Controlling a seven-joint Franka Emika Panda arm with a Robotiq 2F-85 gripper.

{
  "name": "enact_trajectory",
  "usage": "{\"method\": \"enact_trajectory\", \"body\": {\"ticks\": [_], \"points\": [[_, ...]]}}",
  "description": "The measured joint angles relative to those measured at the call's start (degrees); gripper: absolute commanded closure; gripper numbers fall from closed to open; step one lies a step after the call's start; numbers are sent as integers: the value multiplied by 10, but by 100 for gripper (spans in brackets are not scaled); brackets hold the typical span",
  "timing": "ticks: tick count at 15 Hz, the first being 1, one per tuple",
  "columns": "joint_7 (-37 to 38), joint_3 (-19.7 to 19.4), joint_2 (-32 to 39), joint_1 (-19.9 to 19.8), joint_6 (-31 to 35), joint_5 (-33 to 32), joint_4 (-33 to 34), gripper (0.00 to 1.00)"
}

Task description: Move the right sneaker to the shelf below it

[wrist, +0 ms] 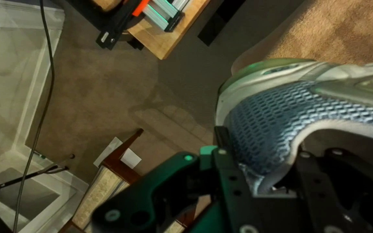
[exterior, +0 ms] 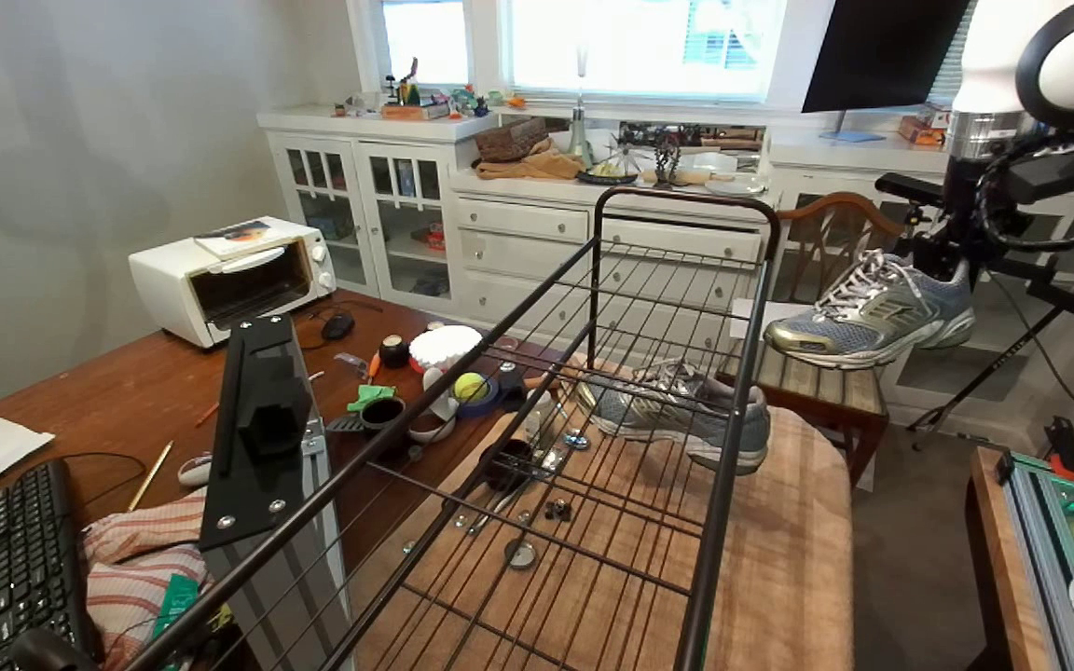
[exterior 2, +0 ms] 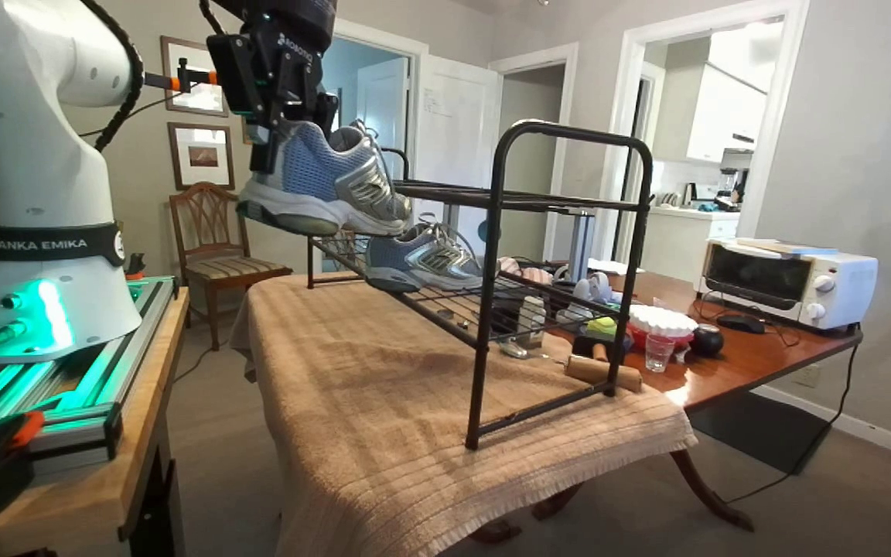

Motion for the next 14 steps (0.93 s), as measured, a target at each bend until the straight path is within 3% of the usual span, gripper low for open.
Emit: {"method": "enact_trajectory", "body": {"ticks": [9, 14], "points": [[81, 3, 51, -5, -1, -26, -1, 96], [115, 3, 88, -5, 34, -26, 2, 96]]}}
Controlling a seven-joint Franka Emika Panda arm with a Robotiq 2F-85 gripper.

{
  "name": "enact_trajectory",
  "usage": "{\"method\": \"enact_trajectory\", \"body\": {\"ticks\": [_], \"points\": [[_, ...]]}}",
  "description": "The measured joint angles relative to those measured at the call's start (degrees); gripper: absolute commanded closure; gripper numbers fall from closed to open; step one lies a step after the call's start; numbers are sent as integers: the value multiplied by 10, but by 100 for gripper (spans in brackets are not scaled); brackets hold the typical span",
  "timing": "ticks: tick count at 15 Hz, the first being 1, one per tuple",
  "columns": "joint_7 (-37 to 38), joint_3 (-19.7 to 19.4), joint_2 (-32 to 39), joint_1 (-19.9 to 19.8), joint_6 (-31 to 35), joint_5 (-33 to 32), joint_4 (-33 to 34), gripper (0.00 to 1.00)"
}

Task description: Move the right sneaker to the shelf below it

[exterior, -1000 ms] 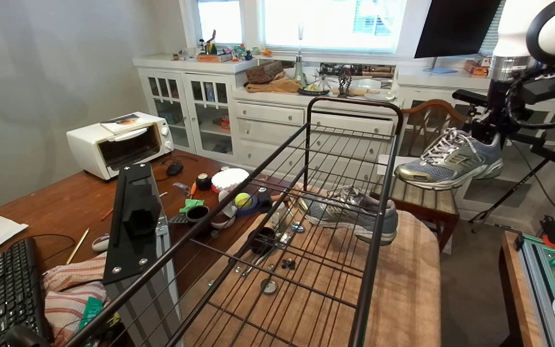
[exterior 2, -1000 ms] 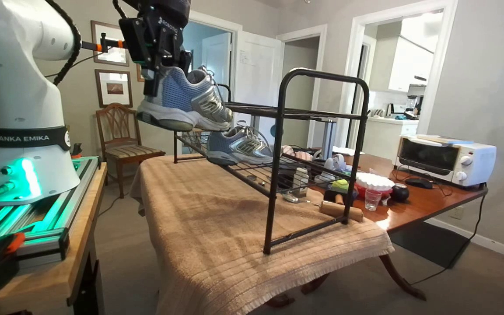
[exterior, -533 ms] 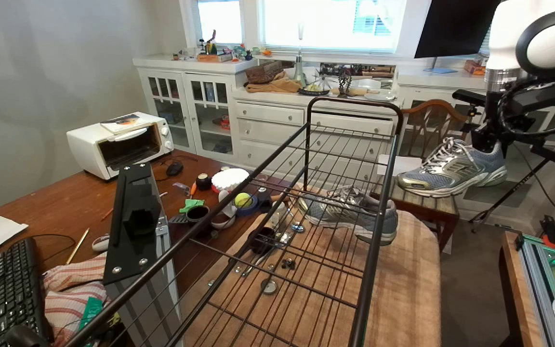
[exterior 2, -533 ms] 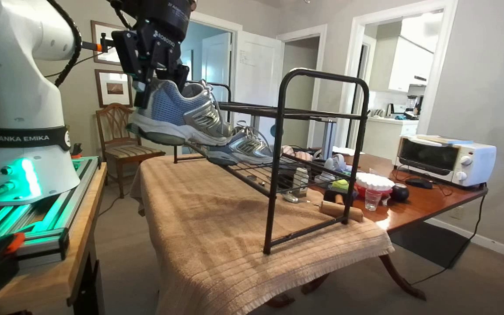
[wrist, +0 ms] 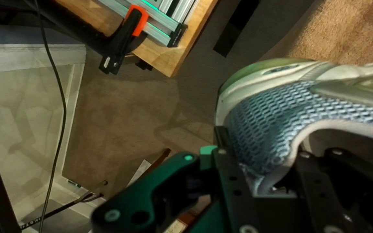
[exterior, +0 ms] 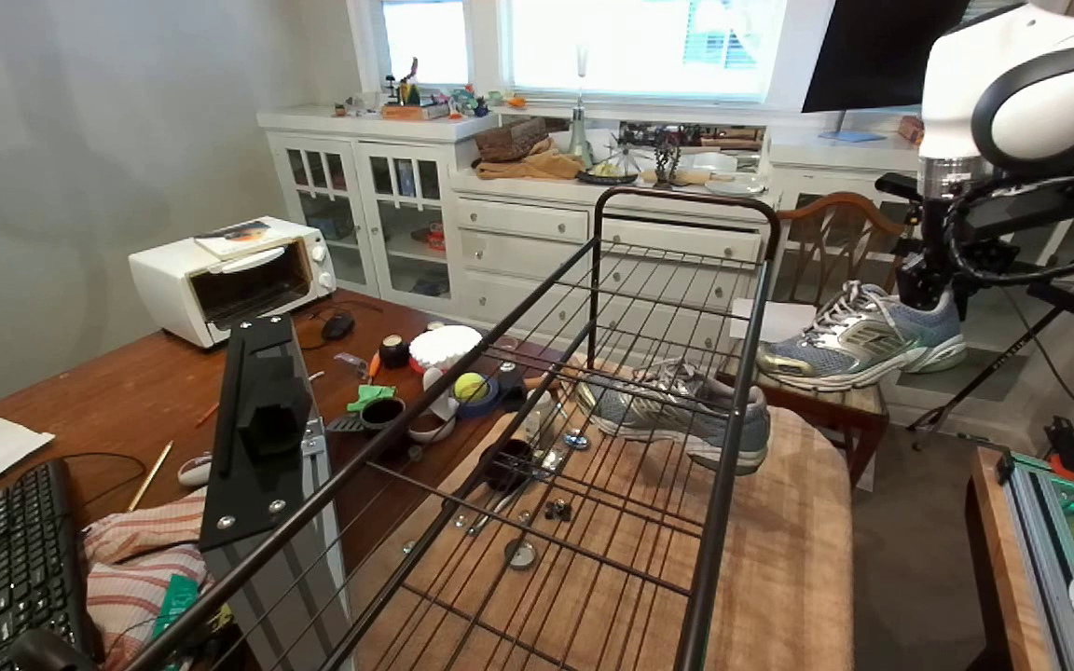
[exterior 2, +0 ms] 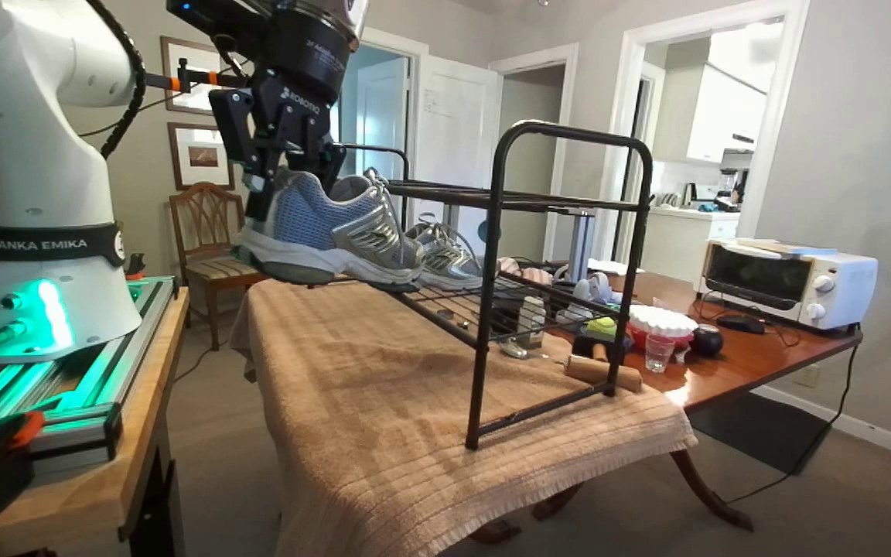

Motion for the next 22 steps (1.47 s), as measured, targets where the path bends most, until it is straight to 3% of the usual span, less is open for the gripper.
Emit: {"method": "enact_trajectory", "body": {"ticks": [10, 22], "points": [[45, -1, 84, 35, 79, 22, 35, 96], [83, -3, 192, 93, 116, 62, 96, 96]]}}
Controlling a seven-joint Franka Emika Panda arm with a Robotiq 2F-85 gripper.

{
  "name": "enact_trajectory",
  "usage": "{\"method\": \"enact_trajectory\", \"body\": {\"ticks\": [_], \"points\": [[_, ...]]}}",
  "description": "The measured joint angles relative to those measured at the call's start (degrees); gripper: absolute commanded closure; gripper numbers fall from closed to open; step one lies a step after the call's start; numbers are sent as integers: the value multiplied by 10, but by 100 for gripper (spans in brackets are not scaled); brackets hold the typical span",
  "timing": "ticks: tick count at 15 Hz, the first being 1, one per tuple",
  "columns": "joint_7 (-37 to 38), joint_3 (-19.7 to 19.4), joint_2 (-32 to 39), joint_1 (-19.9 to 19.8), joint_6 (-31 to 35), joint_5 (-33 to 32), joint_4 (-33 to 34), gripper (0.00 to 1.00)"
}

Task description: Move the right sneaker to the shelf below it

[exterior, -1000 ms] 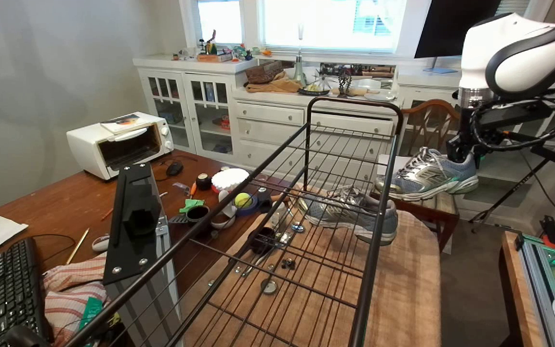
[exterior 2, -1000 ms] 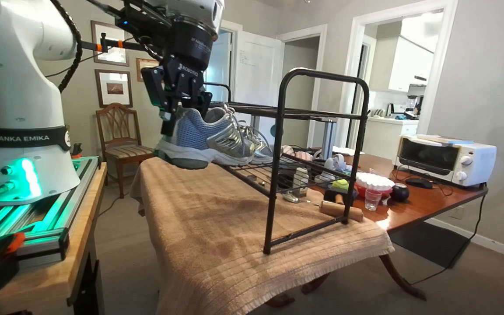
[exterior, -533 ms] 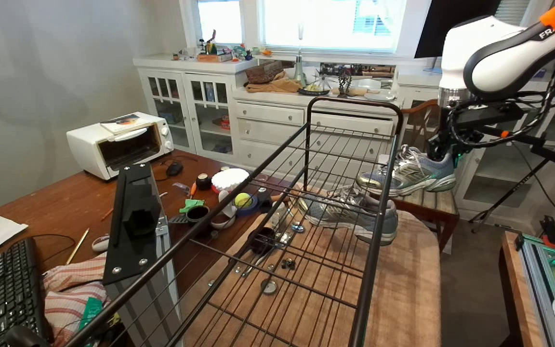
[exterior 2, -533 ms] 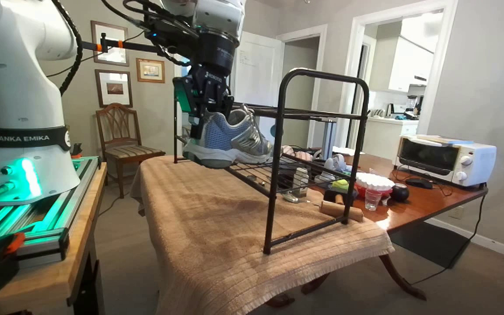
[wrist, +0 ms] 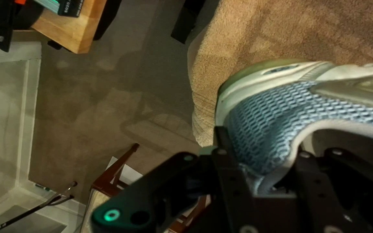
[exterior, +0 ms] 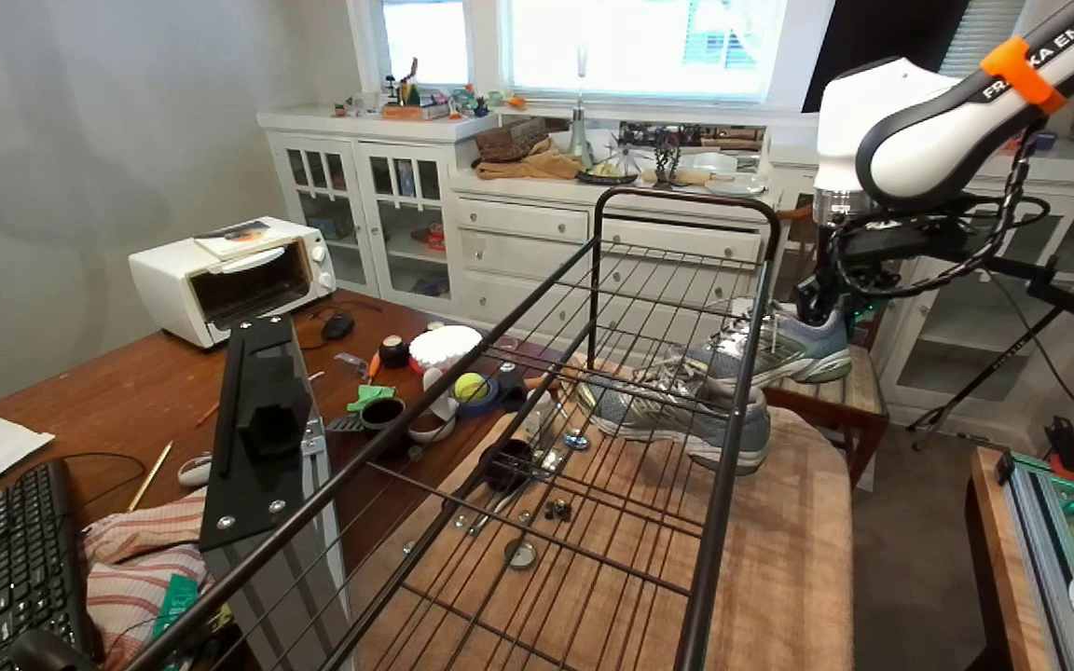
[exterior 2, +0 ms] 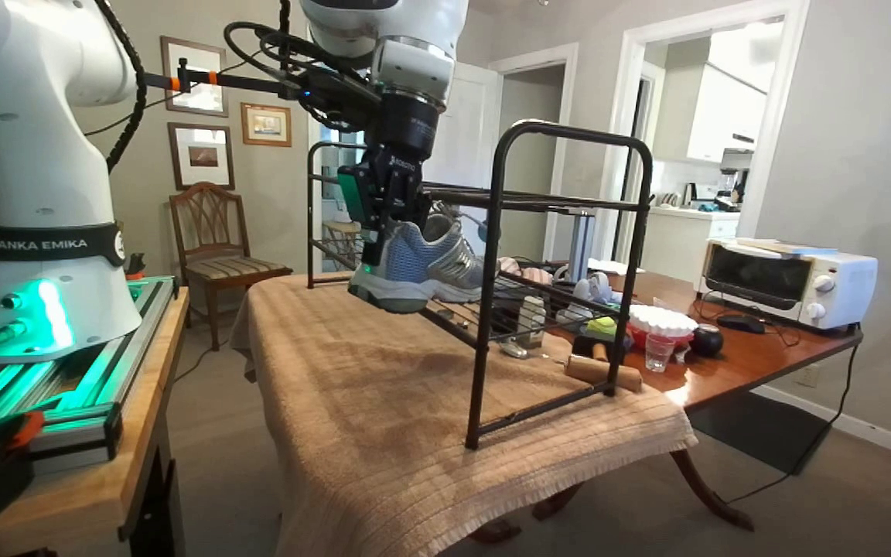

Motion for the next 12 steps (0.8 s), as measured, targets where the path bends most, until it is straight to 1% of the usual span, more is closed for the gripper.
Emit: {"method": "enact_trajectory", "body": {"ticks": [12], "points": [[99, -2, 66, 39, 104, -1, 13, 96]]}}
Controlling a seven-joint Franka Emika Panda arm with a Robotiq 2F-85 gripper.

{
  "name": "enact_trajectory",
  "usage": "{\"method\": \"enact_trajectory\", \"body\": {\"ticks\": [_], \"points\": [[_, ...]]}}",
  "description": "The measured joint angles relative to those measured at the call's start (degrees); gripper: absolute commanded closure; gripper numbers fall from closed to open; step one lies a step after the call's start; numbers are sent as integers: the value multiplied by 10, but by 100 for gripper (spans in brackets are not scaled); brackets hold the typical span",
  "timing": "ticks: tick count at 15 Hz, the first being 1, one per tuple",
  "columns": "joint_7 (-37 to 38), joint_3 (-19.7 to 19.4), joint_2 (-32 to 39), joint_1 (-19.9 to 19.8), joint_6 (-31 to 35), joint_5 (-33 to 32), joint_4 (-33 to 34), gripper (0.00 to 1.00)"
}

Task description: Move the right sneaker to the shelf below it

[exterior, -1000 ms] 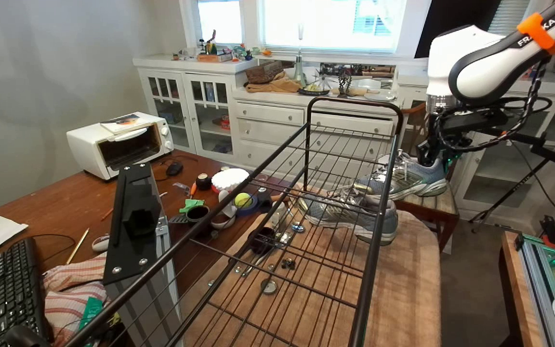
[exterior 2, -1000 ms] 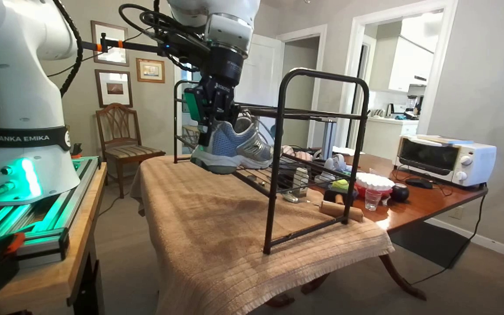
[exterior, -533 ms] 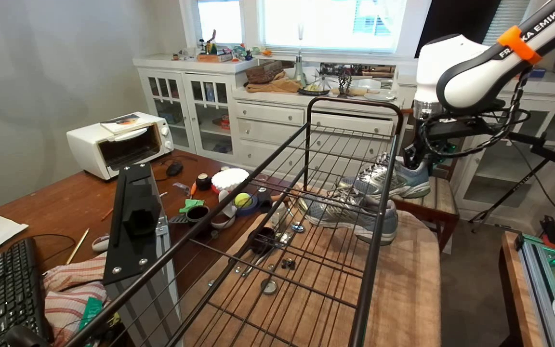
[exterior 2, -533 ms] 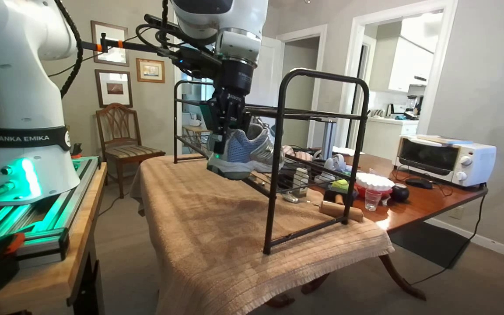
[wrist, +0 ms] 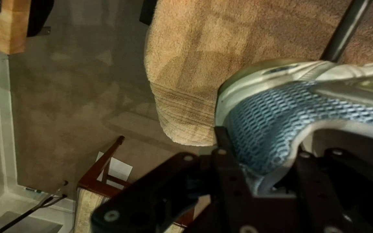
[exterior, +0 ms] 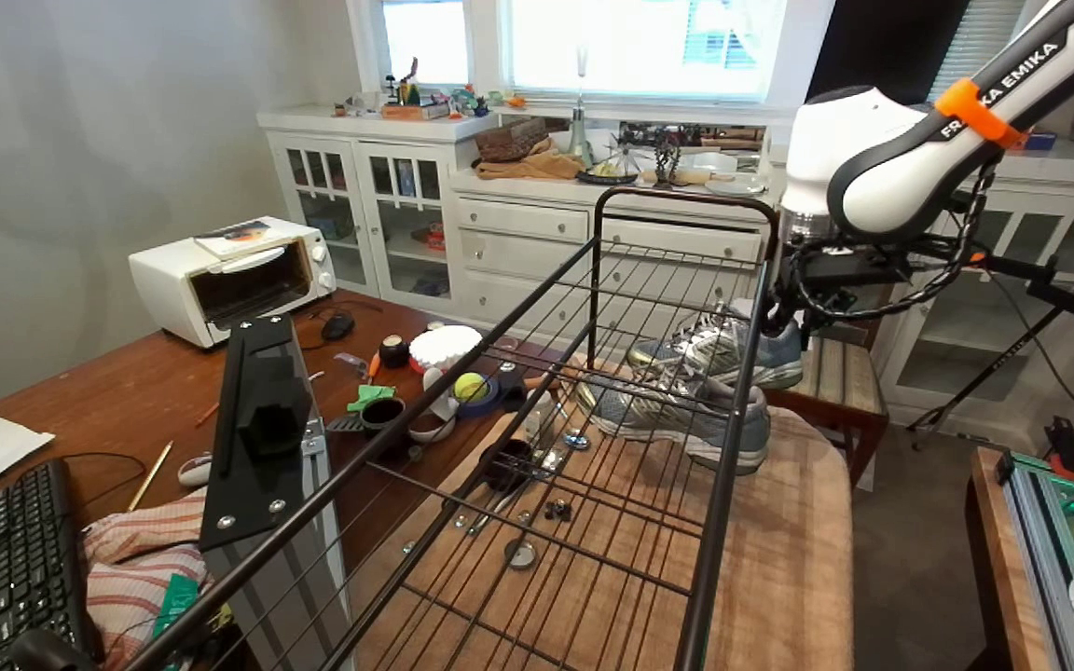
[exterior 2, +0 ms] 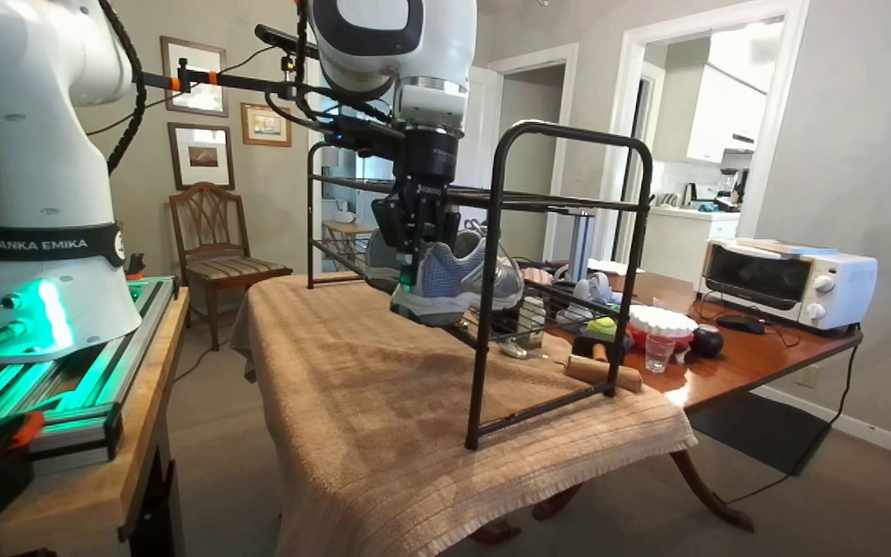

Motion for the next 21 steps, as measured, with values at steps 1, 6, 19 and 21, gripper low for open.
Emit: {"method": "enact_trajectory", "body": {"ticks": [1, 6, 19, 21], "points": [[9, 0, 4, 4, 6, 0, 0, 96], [39, -7, 15, 15, 22, 0, 1, 96], [45, -14, 18, 26, 54, 28, -6, 31], [45, -14, 18, 26, 56, 28, -7, 16]]}}
